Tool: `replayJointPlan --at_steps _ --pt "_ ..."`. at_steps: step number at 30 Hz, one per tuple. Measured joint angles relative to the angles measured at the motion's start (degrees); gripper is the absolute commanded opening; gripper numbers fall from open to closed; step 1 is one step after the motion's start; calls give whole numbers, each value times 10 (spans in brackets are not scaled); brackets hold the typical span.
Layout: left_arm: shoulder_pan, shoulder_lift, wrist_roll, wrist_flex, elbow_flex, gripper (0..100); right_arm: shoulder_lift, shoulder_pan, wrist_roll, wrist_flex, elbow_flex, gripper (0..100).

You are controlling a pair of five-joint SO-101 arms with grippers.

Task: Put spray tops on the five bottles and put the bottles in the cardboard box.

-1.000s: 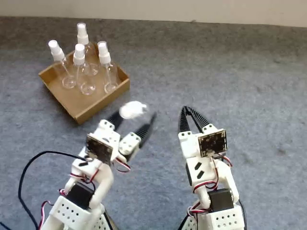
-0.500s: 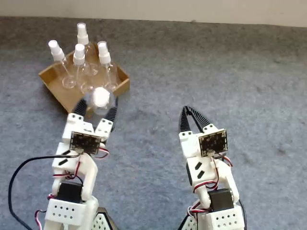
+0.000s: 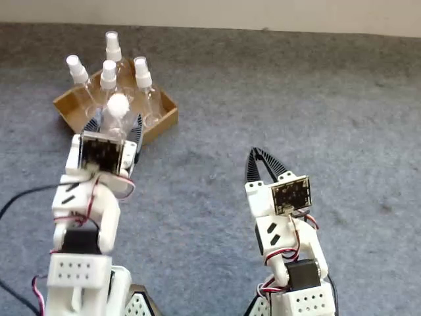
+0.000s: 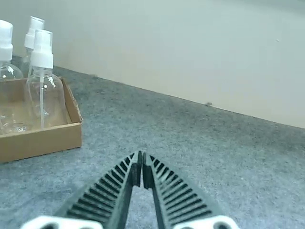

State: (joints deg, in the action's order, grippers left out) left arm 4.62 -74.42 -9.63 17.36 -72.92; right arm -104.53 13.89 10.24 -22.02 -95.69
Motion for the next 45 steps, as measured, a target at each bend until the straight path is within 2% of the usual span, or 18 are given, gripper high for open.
replayJointPlan --at_steps 4,7,16,23,38,45 --pt "40 117 0 -4 46 56 0 0 0 0 0 5" --pt "65 206 0 -44 57 56 0 0 0 0 0 5" --pt "71 387 16 -166 57 58 0 0 0 0 0 5" --pt "97 458 165 -283 58 57 0 0 0 0 0 5" --pt "101 644 174 -483 58 56 0 0 0 0 0 5" --pt "101 680 176 -594 25 59 0 1 0 0 0 5"
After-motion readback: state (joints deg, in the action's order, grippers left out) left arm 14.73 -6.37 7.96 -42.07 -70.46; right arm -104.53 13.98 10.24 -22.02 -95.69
